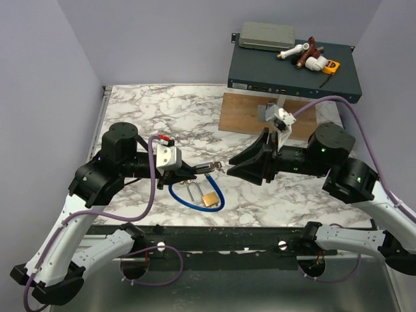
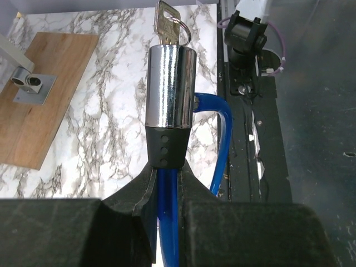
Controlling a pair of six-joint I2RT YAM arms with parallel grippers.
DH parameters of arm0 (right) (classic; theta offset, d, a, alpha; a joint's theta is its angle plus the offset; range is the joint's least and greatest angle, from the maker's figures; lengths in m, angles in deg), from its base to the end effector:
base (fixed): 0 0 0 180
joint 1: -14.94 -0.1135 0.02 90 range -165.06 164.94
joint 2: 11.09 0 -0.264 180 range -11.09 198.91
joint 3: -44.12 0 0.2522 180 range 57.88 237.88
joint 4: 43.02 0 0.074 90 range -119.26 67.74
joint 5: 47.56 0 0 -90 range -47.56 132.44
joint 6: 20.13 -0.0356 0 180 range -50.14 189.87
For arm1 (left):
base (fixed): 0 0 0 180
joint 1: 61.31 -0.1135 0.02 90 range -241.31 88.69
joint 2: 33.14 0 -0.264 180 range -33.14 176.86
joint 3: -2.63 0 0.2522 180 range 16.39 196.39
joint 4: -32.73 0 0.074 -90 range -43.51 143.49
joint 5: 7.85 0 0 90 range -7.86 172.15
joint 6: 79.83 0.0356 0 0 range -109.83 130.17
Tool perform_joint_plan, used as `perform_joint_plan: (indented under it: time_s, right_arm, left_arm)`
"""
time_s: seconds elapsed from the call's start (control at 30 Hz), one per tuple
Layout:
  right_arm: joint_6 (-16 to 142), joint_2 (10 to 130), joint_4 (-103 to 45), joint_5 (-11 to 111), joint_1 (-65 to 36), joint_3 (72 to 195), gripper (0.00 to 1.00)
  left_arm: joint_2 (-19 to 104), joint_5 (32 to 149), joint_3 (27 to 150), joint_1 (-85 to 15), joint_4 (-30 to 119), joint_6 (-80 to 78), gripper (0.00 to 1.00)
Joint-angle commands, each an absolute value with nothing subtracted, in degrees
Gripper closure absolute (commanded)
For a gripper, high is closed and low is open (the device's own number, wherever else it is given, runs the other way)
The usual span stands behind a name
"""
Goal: Unlock with the key
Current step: Unlock the lock.
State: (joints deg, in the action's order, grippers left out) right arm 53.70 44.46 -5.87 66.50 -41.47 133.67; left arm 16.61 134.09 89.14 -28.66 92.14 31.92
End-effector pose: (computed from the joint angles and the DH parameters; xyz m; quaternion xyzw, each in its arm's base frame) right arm 0.0909 0.1630 0.4664 -0.3789 0.6177 0.5199 0.4523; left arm 0.1028 -0.0991 0.4290 0.5579 0.5544 -0.4101 0.4616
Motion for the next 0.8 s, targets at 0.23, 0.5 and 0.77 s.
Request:
perform_joint_plan:
  time_s: [0.23, 0.5, 0.77]
  right_arm:
    - [56.41, 49.38, -0.9, 65.39, -41.42, 139.62, 0.64]
    - [57.41, 52.18, -0.67, 66.72, -41.44, 141.53, 0.68]
    - [57.56, 53.33, -0.72, 69.25, -41.43, 140.72, 0.99]
  left_arm:
    - [14.94, 133.81, 91.01, -28.32, 93.42, 35.31, 1.0]
    - [14.58, 134.31, 90.66, -27.84, 93.19, 34.98, 1.0]
    - [14.19, 134.14, 90.65, -27.81, 91.84, 33.56, 1.0]
